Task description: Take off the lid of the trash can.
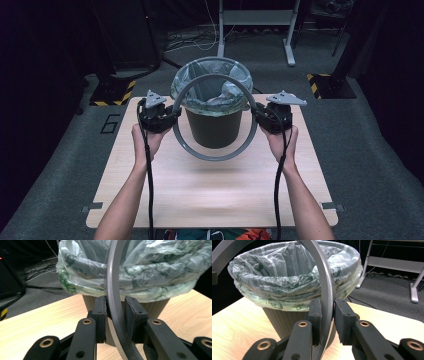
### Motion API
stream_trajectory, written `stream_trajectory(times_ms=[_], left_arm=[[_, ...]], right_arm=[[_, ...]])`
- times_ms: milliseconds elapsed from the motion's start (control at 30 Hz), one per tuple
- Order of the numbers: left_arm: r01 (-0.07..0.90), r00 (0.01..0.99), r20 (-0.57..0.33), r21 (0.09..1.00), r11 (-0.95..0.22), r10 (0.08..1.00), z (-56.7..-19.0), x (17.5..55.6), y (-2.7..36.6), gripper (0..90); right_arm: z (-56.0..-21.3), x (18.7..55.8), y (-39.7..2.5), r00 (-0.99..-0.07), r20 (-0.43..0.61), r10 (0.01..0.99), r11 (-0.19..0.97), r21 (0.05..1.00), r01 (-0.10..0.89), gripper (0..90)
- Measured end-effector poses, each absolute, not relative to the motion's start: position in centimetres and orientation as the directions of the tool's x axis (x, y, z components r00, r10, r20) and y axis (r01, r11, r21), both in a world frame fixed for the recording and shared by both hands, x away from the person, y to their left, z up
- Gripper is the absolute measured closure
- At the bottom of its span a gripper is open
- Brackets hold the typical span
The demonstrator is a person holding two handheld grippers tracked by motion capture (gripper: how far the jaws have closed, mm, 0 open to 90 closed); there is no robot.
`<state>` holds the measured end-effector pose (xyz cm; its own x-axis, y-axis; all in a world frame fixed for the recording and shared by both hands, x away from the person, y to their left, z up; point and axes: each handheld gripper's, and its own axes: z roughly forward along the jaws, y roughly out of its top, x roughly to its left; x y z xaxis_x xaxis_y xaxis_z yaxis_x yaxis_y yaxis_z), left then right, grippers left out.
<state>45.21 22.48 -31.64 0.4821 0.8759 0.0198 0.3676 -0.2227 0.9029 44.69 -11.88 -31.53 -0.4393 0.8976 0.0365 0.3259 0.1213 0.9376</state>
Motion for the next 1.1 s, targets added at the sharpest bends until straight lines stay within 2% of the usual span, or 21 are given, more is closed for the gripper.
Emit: stream_trajectory(times_ms=[567,1100], left_arm=[[0.324,0.48,0.049,0.918,-0.229,0.876,-33.3,43.0,22.8,71.8],[0.322,0.488,0.042,0.92,-0.224,0.872,-35.0,41.4,23.0,72.2]], right_arm=[[-33.0,42.4,-11.7,-0.459,0.024,0.888,0.128,0.946,0.297,75.9],[-34.4,40.6,-11.7,-0.465,0.014,0.885,0.136,0.948,0.288,75.8]])
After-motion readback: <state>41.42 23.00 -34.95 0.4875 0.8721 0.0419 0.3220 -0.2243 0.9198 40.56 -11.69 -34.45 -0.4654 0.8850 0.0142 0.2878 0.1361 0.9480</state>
